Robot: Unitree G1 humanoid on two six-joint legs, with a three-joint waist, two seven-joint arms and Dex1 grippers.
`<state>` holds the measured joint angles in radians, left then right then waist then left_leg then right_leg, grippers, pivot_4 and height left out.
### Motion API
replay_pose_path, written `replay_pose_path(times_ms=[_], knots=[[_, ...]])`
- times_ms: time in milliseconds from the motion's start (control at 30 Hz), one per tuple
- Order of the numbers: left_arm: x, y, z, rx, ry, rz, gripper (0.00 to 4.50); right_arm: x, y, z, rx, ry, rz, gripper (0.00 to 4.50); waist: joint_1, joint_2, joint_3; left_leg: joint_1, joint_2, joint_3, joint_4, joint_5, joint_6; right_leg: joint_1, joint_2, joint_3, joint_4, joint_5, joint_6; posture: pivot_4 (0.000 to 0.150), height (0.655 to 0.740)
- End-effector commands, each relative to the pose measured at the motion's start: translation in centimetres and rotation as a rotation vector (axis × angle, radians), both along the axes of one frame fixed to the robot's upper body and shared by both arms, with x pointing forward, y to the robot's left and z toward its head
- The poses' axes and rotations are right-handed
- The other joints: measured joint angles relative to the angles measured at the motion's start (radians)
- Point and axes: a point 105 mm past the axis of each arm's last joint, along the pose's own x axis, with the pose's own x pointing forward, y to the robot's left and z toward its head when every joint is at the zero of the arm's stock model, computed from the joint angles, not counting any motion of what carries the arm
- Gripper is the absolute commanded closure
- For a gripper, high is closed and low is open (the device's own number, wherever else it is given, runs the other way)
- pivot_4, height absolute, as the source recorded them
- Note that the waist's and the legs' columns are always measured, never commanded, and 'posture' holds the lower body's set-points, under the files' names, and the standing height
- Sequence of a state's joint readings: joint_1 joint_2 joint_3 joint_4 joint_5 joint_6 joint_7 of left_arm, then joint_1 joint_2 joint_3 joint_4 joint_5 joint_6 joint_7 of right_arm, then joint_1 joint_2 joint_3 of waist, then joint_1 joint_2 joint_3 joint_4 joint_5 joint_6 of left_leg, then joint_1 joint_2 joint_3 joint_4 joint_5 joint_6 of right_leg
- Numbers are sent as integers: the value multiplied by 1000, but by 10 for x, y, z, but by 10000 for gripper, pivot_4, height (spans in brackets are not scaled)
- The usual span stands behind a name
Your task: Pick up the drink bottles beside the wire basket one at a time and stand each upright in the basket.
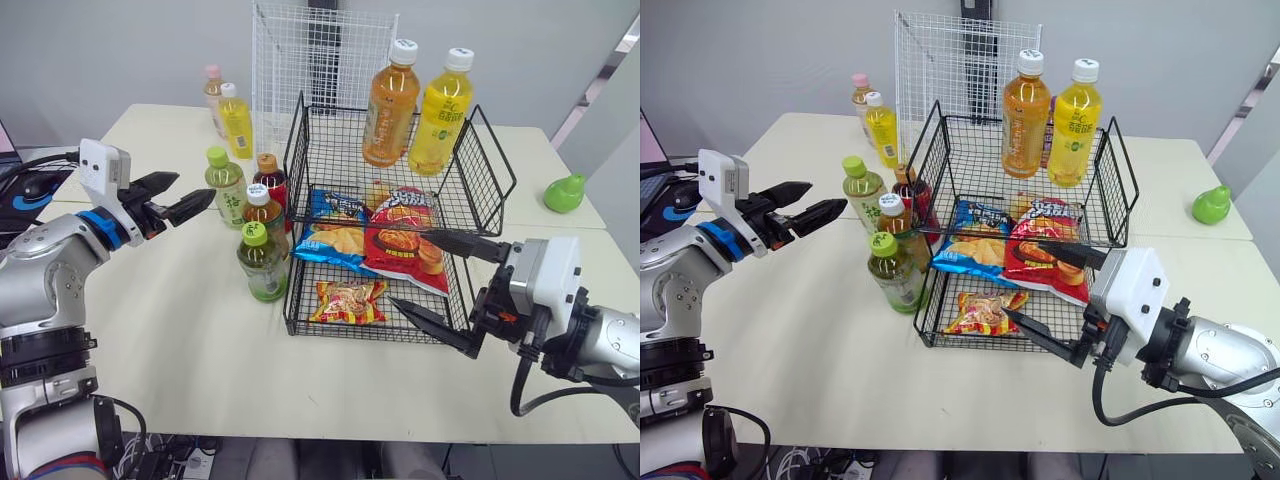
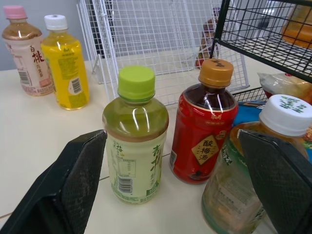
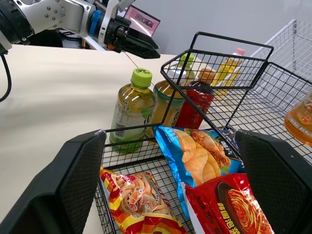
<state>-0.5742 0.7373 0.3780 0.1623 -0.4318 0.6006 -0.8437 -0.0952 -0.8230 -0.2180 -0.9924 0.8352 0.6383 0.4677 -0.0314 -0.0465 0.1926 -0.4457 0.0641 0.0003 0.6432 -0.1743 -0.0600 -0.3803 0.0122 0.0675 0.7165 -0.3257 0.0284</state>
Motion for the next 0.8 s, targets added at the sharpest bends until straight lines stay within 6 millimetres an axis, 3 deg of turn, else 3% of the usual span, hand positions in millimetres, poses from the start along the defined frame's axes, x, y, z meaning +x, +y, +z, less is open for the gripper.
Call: replay_pose_path(times_ms=[33, 500, 667, 800], knots=[[7, -7, 13, -12, -69, 5, 283, -6, 1, 12, 24, -68, -19, 0, 3, 0, 0, 0, 0, 0, 0, 0, 0, 0, 0, 0, 0, 0, 0, 1500, 7360], [64, -23, 22, -13, -104, 162, 283, -3, 10, 17, 48, -87, -24, 0, 4, 0, 0, 0, -1, -1, -1, 0, 0, 1, 0, -1, -1, 0, 0, 1500, 7360], [74, -30, 23, -26, -91, 152, 283, -3, 12, 16, 50, -87, -25, 0, 3, 0, 0, 0, -1, -1, 0, 0, 0, 1, 0, -1, -1, 0, 0, 1500, 7360], [77, -32, 23, -15, -100, 145, 8792, -3, 13, 16, 53, -90, -27, 0, 3, 0, 0, -1, -1, -1, -1, 0, 0, 1, 0, -1, -1, 0, 0, 1500, 7360]])
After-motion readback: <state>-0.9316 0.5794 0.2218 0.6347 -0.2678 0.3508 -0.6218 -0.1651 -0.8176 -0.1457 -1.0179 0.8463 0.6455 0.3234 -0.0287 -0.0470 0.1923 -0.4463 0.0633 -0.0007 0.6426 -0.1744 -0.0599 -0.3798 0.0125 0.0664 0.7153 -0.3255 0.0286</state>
